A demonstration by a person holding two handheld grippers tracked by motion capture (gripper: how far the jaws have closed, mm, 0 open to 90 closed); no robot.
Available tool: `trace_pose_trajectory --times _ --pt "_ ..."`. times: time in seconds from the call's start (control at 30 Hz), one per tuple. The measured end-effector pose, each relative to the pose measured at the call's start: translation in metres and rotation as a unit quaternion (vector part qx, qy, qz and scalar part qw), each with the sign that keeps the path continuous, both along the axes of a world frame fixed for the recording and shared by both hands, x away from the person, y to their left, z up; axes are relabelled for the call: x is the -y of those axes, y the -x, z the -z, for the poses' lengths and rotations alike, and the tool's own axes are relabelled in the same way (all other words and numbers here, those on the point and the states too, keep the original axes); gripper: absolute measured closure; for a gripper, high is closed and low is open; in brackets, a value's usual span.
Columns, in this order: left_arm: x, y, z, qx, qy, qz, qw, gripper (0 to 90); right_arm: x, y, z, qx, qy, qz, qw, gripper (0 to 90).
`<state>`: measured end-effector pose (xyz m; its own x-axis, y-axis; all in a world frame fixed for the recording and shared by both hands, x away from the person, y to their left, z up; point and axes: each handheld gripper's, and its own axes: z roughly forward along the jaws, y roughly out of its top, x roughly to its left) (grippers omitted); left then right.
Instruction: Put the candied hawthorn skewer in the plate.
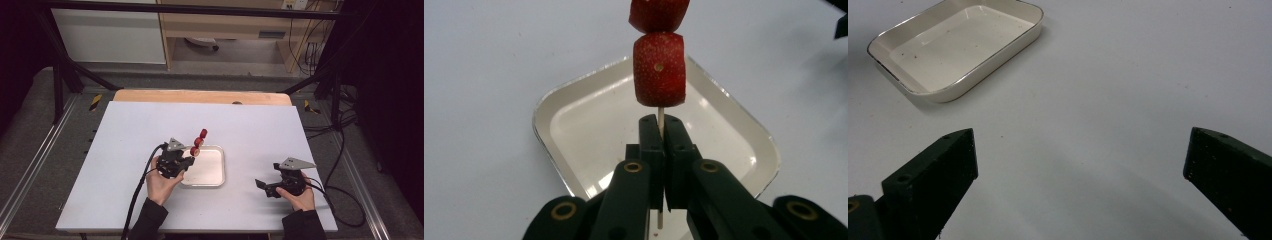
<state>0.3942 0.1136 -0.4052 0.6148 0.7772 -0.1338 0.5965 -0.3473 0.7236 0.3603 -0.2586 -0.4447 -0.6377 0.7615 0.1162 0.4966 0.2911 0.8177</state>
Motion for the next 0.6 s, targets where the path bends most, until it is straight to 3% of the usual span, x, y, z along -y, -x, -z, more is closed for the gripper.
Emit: trace_pose_trajectory --times 0.13,0.27,0.4,0.6 --pt "0.008 -0.002 0.007 -0.021 -0.04 0.0 0.999 88.6 -0.001 0.0 0.001 -0.003 0.0 -0.001 1.0 1.3" --pt "0.014 -0.002 0.012 -0.037 -0.056 0.001 0.9977 88.6 0.0 0.0 0.002 -0.004 0.003 -0.002 1.0 1.3" --pt "0.018 -0.001 0.017 -0.057 -0.083 -0.002 0.9949 88.6 0.002 0.0 0.001 -0.003 -0.001 0.004 1.0 1.6" --pt "0.02 -0.002 0.022 -0.071 -0.11 0.002 0.9915 88.4 0.0 0.0 0.002 -0.008 0.004 0.003 1.0 1.6"
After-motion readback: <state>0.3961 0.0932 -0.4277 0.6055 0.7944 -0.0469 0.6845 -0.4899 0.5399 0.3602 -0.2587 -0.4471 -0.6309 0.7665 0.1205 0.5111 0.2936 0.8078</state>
